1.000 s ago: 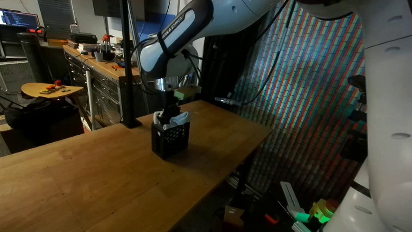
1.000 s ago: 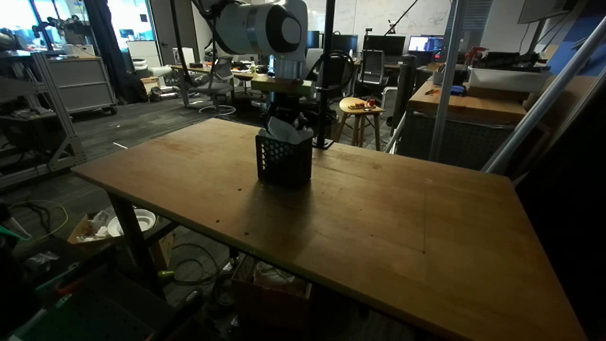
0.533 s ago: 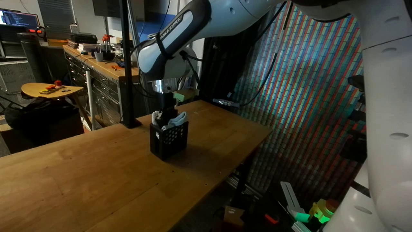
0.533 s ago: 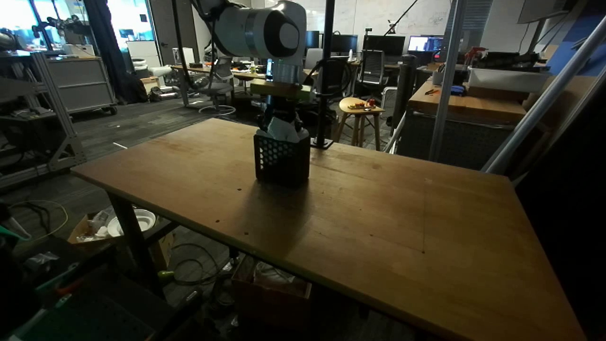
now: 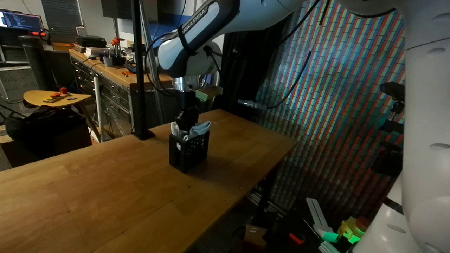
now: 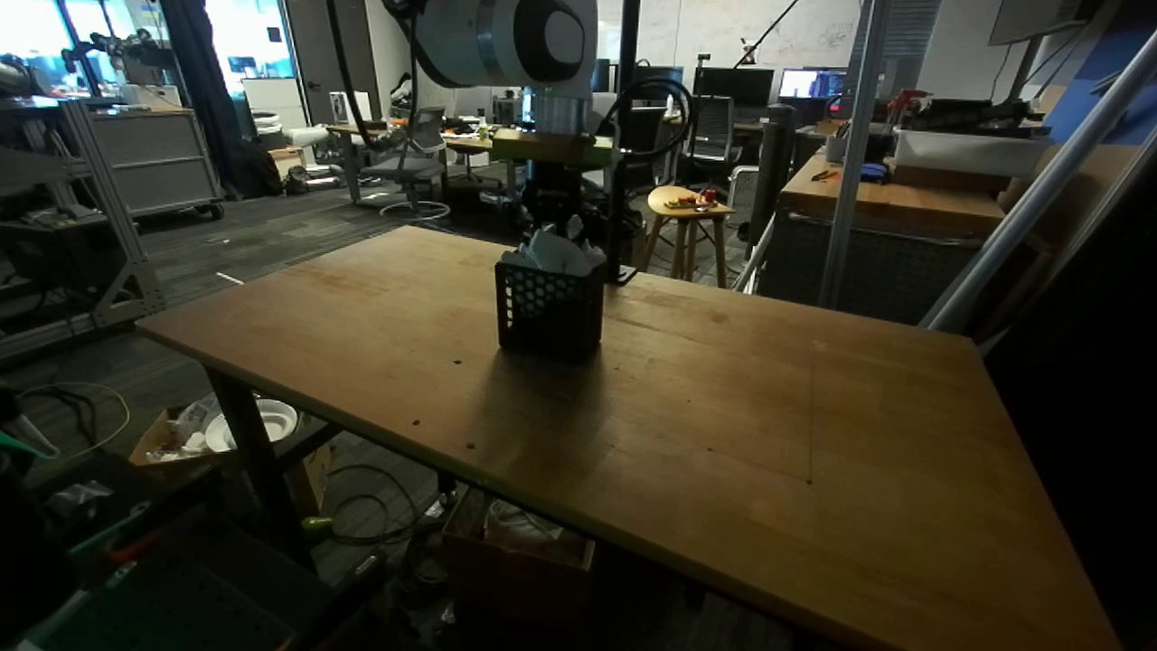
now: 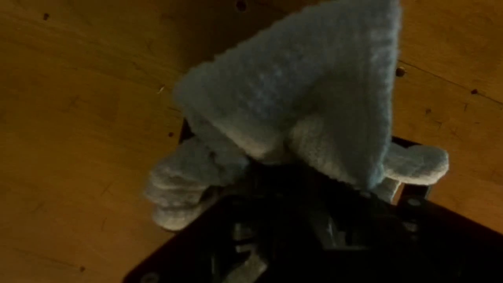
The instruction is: Put the white towel in the black box
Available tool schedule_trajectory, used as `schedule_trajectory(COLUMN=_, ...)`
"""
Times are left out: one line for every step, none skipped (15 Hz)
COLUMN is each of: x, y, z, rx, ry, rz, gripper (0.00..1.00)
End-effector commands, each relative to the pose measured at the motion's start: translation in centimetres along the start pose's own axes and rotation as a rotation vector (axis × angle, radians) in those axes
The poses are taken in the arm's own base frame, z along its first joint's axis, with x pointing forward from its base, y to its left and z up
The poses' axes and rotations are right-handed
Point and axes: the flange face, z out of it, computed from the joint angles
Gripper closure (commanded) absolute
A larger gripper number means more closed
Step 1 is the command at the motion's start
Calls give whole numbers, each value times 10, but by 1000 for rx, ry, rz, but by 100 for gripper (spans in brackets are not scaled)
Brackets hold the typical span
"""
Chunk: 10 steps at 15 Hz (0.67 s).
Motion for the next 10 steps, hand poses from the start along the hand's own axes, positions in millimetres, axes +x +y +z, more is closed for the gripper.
schedule_trajectory(x=-13, y=5, z=-47, rx=-60, ry=31, rz=-9, gripper=44)
schedule_trajectory(x=-15, y=6, z=-55, rx=-71, ry=40, rz=-8, gripper=40)
schedule_trajectory(x=-17, y=7, z=-63, rx=-81, ry=50, rz=-7, gripper=42)
schedule_trajectory(x=-19, y=7, z=-70, rx=-92, ry=56, rz=-5, gripper=59)
schedule_trajectory(x=-21, y=7, z=-75, rx=-101, ry=65, rz=-5, gripper=66)
schedule_trajectory(x=-22, y=8, z=-80, rx=-106, ry=69, rz=-5, gripper=69)
schedule_trajectory(x=-22, y=8, z=-83, rx=-113, ry=75, rz=-4, gripper=78)
schedule_trajectory(x=-22, y=8, z=-85, rx=-114, ry=82, rz=-5, gripper=86)
schedule_trajectory(x=-21, y=7, z=-85, rx=-112, ry=88, rz=-6, gripper=91)
schedule_trajectory(x=-20, y=7, z=-85, rx=-109, ry=91, rz=-6, gripper=91)
